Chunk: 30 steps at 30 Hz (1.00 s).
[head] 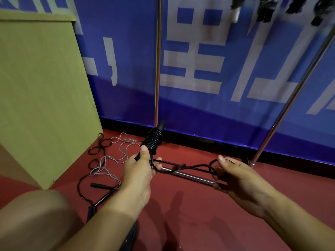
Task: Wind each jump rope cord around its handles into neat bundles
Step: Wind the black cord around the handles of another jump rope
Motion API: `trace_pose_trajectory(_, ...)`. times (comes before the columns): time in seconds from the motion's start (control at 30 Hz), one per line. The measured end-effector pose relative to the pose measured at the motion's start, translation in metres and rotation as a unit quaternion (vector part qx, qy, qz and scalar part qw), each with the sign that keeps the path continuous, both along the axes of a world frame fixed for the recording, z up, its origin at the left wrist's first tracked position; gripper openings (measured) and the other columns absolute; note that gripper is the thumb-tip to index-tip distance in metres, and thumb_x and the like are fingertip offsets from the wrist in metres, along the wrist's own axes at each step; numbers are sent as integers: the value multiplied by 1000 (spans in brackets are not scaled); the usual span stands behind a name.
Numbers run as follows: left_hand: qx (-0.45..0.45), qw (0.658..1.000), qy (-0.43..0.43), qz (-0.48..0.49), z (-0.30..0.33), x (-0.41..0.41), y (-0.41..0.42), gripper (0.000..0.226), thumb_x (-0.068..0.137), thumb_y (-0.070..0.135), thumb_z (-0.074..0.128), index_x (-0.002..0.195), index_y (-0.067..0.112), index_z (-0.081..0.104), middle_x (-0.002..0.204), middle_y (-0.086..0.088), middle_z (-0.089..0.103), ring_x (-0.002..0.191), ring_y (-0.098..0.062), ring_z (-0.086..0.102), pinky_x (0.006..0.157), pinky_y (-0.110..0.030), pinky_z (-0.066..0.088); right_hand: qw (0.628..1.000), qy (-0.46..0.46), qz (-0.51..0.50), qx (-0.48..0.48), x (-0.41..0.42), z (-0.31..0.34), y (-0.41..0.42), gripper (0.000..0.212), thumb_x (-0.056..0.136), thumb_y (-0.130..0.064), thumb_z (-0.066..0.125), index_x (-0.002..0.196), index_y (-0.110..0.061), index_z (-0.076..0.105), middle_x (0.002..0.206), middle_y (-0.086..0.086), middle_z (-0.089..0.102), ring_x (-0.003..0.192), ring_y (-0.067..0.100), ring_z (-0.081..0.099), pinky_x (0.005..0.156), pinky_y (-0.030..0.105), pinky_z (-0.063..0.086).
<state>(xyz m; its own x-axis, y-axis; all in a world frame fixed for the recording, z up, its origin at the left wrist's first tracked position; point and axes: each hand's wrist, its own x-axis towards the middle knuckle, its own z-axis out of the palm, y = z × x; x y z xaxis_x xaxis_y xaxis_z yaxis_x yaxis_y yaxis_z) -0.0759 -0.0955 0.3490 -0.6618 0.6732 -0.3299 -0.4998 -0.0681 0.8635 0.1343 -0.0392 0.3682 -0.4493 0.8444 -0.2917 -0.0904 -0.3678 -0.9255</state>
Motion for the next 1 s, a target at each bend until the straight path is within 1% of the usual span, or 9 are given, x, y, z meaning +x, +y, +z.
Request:
trace_pose_trajectory(0.1, -8, 1000, 8, -8, -3, -1, 0, 30, 104, 30, 48, 100, 3, 58, 77, -12, 65, 65, -19, 62, 64, -28, 54, 999, -12, -49, -7, 2, 2, 6, 36, 92, -41, 55, 64, -19, 46, 62, 5, 44, 65, 19, 41, 71, 37, 37)
trace_pose_trajectory(0.2, -20, 999, 23, -17, -5, -4, 2, 30, 104, 30, 48, 98, 4, 59, 79, -14, 66, 53, -15, 57, 64, -29, 54, 994, 0, -107, -12, 7, 3, 14, 39, 99, -39, 48, 71, -13, 56, 58, 4, 45, 66, 20, 46, 78, 37, 37)
trace_pose_trajectory(0.3, -26, 997, 53, -39, -7, -1, 3, 28, 104, 29, 48, 95, 5, 59, 73, -9, 65, 51, -14, 58, 72, -35, 52, 993, 29, -117, -17, 8, 1, 16, 35, 103, -27, 42, 110, 0, 65, 53, 3, 37, 61, 19, 48, 81, 33, 41)
trace_pose_trajectory(0.5, -28, 993, 69, -86, -15, 7, 5, 25, 103, 24, 50, 99, 1, 59, 76, -9, 62, 56, -13, 62, 77, -37, 58, 990, 91, -102, -29, 3, 2, 12, 34, 103, -20, 38, 129, -13, 58, 48, -5, 26, 45, 11, 32, 55, 24, 35)
trace_pose_trajectory(0.6, -40, 991, 76, -105, -20, 6, 6, 31, 103, 25, 51, 112, -3, 59, 100, -17, 66, 71, -17, 68, 67, -28, 62, 987, 115, -111, -19, 4, 4, 14, 42, 100, -15, 44, 140, -28, 50, 62, -2, 50, 44, 10, 31, 48, 22, 37)
trace_pose_trajectory(0.67, -50, 989, 83, -113, -22, 5, 5, 32, 104, 25, 50, 114, -3, 59, 110, -21, 66, 74, -19, 70, 61, -24, 61, 988, 86, -129, -11, 4, 4, 15, 54, 98, -14, 51, 144, -40, 41, 98, 1, 70, 45, 9, 34, 55, 25, 36)
trace_pose_trajectory(0.73, -57, 988, 90, -111, -24, 3, 5, 30, 104, 24, 49, 113, -3, 59, 111, -21, 67, 73, -20, 71, 57, -22, 59, 988, 49, -149, 2, 6, 2, 16, 66, 96, -11, 54, 149, -43, 31, 122, 1, 68, 50, 9, 41, 59, 26, 35)
trace_pose_trajectory(0.87, -84, 986, 115, -90, -27, -3, 3, 28, 105, 23, 48, 110, -3, 58, 99, -17, 69, 68, -19, 70, 55, -24, 60, 978, 43, -201, 39, 14, -2, 22, 75, 98, -2, 50, 153, -43, 18, 132, -4, 61, 82, 17, 67, 70, 29, 46)
trace_pose_trajectory(1.0, -117, 976, 168, -73, -33, -6, 1, 18, 103, 21, 51, 93, 8, 57, 83, -7, 64, 60, -21, 67, 61, -34, 60, 976, 31, -187, 111, 15, -6, 21, 73, 94, 0, 55, 152, -36, 28, 139, -10, 54, 118, 12, 62, 92, 38, 50)
